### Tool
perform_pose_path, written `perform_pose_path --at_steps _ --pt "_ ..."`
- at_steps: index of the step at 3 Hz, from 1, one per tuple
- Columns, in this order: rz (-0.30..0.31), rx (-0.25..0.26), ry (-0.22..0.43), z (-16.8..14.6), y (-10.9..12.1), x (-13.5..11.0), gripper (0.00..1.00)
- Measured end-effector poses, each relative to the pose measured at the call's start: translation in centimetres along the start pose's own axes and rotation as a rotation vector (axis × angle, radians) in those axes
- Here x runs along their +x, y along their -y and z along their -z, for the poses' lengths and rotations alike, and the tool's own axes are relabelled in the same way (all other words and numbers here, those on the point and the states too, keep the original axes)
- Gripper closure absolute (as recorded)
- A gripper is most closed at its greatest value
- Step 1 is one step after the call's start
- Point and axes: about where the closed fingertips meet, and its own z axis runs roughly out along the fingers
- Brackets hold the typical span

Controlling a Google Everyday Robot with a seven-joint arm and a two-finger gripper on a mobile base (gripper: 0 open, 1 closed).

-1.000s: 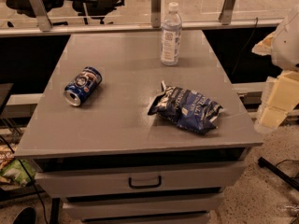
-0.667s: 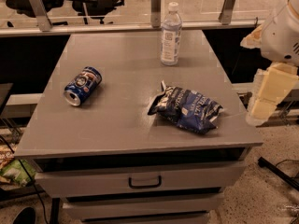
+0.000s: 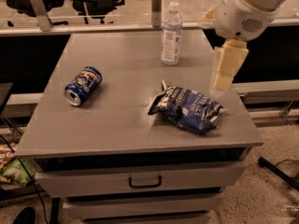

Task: Place pepsi can upright

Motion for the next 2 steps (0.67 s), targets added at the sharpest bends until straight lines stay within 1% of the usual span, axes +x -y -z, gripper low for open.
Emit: perform_pose_path --at_steps 1,2 --pt "0.129 0.011 0.01 -1.8 3.5 -3.6 0.0" --pt "0.258 0.005 0.021 -4.5 6.4 -7.9 0.0"
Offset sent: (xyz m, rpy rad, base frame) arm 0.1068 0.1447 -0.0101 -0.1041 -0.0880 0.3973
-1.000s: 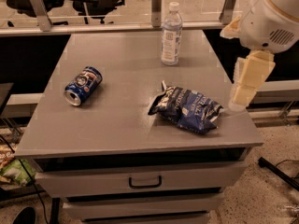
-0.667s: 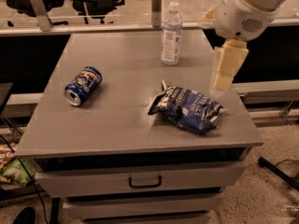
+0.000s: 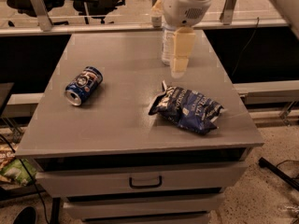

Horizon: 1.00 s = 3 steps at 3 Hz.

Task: Place pepsi can upright

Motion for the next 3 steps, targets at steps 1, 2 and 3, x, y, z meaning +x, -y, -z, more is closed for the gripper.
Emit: perform_pose_path --at_steps 1,2,3 --pt "0.135 -0.028 0.006 -3.3 2.9 -3.8 0.0" --pt "0.3 -0.083 0.011 -7.6 4.7 -8.5 0.0" --pt "0.411 -0.126 0.012 -10.8 5.2 -11.3 0.0"
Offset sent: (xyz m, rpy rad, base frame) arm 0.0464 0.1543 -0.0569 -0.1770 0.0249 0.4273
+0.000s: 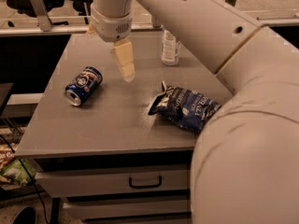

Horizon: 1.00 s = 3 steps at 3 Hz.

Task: Place pepsi can upright

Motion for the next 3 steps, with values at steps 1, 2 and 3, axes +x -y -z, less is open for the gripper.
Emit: perform_pose_path --at_steps 1,2,3 --pt "0.136 -0.046 0.006 -2.3 0.6 -2.0 0.0" --pt "0.31 -0.095 0.022 -3.9 0.5 -4.6 0.0" --pt "0.396 -0.133 0.026 -4.8 0.4 -6.4 0.0"
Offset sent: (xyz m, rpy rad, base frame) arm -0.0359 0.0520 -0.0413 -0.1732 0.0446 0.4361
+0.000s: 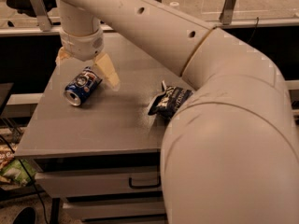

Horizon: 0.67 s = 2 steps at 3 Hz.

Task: Place pepsi can upright

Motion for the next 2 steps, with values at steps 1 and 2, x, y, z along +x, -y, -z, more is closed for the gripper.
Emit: perform_pose_path --at_steps 1,2 --pt "0.054 -0.047 0.009 -1.4 0.8 -0.7 0.0" --pt "0.085 -0.081 0.024 -2.9 1.5 -1.3 0.0"
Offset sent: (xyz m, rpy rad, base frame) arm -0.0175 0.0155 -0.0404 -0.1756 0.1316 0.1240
